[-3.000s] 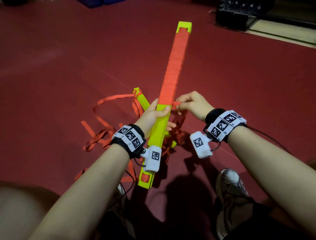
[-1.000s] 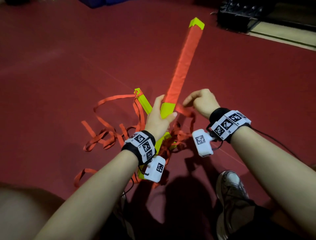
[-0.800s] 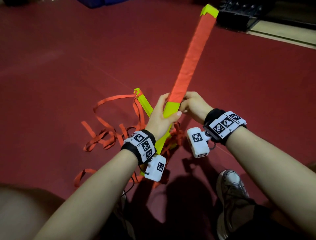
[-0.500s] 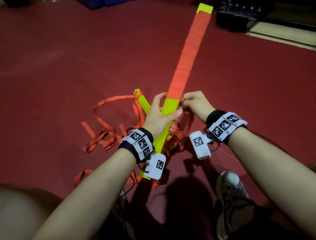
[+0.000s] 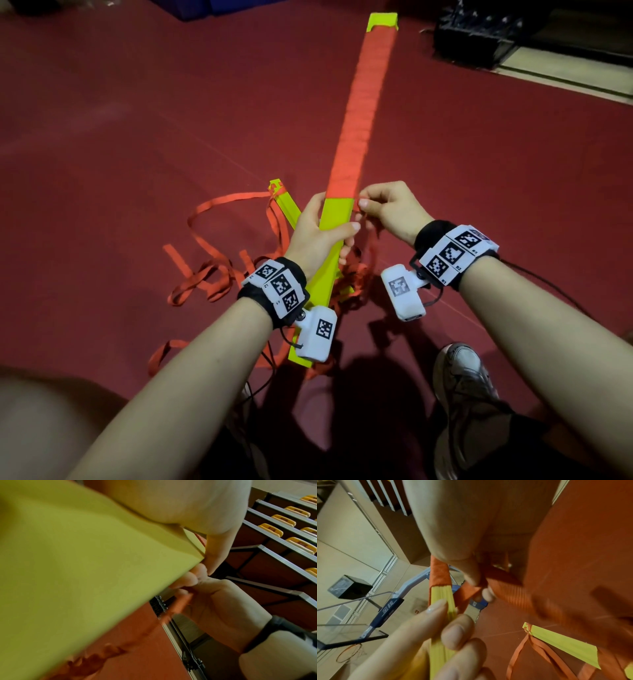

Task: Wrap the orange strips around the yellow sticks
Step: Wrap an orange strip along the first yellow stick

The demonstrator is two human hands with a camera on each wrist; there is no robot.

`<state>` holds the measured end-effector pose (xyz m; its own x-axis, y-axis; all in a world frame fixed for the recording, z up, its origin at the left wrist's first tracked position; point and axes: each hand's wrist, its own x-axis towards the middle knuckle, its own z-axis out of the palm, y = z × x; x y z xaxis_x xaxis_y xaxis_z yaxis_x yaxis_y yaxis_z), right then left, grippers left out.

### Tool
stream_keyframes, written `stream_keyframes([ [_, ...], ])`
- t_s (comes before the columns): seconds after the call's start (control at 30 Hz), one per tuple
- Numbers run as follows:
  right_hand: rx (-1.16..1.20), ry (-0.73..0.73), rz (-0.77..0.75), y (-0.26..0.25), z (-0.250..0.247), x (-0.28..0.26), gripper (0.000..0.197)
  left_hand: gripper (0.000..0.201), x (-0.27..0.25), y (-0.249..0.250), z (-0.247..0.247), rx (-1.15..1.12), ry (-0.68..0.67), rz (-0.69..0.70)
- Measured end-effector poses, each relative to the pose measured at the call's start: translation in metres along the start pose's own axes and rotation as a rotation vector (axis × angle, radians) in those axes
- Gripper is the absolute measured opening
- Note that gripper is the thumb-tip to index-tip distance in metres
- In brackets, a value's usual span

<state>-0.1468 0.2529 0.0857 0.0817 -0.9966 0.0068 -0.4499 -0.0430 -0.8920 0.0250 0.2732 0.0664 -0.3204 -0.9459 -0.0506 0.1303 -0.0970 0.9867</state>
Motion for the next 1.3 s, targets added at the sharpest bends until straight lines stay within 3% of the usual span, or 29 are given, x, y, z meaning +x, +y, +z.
stream_keyframes([
  [0.17, -0.211, 0.007, 0.092, -0.016, 0.0, -0.003, 0.044, 0.043, 0.0, 0.0, 0.001, 0.09, 0.075, 0.027],
  [0.27, -0.219, 0.059, 0.089, -0.023, -0.003, -0.006, 0.043, 0.032, 0.003, -0.001, -0.002, 0.164, 0.107, 0.072],
  [0.33, -0.163, 0.078, 0.102, -0.025, -0.002, -0.009, 0.04, 0.038, 0.004, -0.002, -0.003, 0.255, 0.134, 0.118],
  [0.5, 0.029, 0.068, 0.096, -0.032, 0.01, -0.011, 0.019, 0.056, 0.003, -0.002, -0.005, 0.816, 0.249, 0.216],
  [0.6, 0.055, 0.08, 0.158, -0.033, 0.014, -0.01, 0.05, 0.063, -0.002, -0.002, 0.005, 1.095, 0.252, 0.266],
  [0.67, -0.025, 0.152, 0.173, -0.032, 0.015, -0.008, 0.053, 0.069, -0.003, -0.009, 0.013, 1.143, 0.208, 0.265],
  [0.77, 0.033, 0.115, 0.206, -0.027, 0.014, -0.006, 0.045, 0.072, 0.003, -0.015, 0.013, 0.996, 0.062, 0.181],
  [0.83, 0.115, 0.074, 0.213, -0.022, 0.007, -0.005, 0.047, 0.068, 0.006, -0.01, 0.009, 0.655, -0.019, 0.047],
  [0.9, 0.219, -0.03, 0.195, -0.02, -0.001, -0.006, 0.05, 0.051, 0.005, -0.003, 0.004, 0.263, -0.058, -0.121],
  [1.03, 0.359, -0.211, 0.165, -0.019, -0.005, -0.012, 0.053, 0.019, -0.009, -0.003, 0.0, -0.053, -0.226, -0.398],
  [1.1, 0.371, -0.244, 0.17, -0.02, -0.004, -0.015, 0.048, 0.011, -0.011, -0.009, 0.002, -0.12, -0.2, -0.37],
  [1.2, 0.293, -0.256, 0.169, -0.02, -0.009, -0.012, 0.038, 0.009, -0.005, -0.01, 0.003, 0.019, -0.035, -0.245],
  [1.3, 0.026, -0.18, 0.153, -0.023, -0.008, -0.007, 0.019, 0.043, 0.006, -0.018, -0.003, 0.211, 0.111, -0.107],
])
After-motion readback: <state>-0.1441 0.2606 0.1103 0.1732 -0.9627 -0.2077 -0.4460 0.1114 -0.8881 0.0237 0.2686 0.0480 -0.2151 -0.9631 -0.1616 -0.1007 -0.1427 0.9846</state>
